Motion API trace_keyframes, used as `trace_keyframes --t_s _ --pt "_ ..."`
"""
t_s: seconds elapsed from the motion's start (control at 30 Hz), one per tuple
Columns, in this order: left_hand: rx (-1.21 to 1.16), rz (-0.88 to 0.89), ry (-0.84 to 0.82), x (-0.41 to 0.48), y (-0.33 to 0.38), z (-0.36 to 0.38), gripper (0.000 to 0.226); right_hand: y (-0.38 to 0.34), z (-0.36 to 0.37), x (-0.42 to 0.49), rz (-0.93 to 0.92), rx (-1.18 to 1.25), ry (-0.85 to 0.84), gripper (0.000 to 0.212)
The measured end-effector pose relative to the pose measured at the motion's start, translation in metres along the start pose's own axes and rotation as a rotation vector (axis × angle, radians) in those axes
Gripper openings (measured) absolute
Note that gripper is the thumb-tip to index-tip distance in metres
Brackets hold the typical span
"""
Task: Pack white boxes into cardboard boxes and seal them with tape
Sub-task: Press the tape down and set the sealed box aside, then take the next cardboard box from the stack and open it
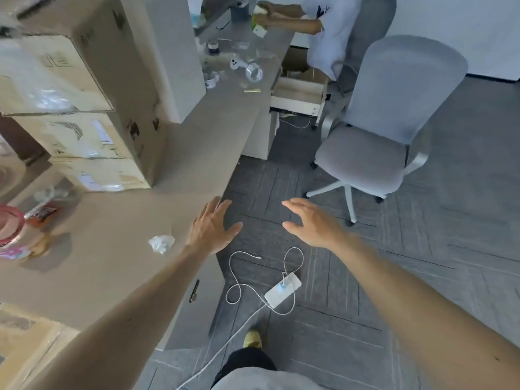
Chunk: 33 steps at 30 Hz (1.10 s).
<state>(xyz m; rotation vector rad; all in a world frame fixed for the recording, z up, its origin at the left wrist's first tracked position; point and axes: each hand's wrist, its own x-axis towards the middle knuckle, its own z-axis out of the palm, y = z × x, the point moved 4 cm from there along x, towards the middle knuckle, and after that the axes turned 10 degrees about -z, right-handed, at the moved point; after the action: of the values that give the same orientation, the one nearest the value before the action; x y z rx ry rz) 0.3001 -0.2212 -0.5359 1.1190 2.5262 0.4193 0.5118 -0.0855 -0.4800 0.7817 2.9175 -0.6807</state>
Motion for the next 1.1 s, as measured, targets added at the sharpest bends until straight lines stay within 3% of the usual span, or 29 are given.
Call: trace_keyframes --t_s 0.37,0.53,0.73,0.9,1.1 --pt "0.095 -0.074 0.094 0.143 0.035 -0.05 0.069 0.059 -0.076 0.158 -0.193 0.014 -0.011 0.059" --pt "0.152 -0.214 0.128 0.2 0.046 -0.068 0.079 0.092 -0.116 0.247 -0.345 0.007 -0.042 0.059" --pt "0.179 -0.45 0.285 0.238 0.07 -0.112 0.086 0.117 -0.187 0.338 -0.581 -0.004 -0.089 0.058" --pt "0.188 -0.552 0.448 0.236 0.097 -0.168 0.094 0.099 -0.243 0.387 -0.762 -0.062 -0.077 0.06" --pt "0.251 -0.612 0.623 0.222 0.094 -0.237 0.085 0.041 -0.276 0.433 -0.966 -0.073 -0.061 0.06"
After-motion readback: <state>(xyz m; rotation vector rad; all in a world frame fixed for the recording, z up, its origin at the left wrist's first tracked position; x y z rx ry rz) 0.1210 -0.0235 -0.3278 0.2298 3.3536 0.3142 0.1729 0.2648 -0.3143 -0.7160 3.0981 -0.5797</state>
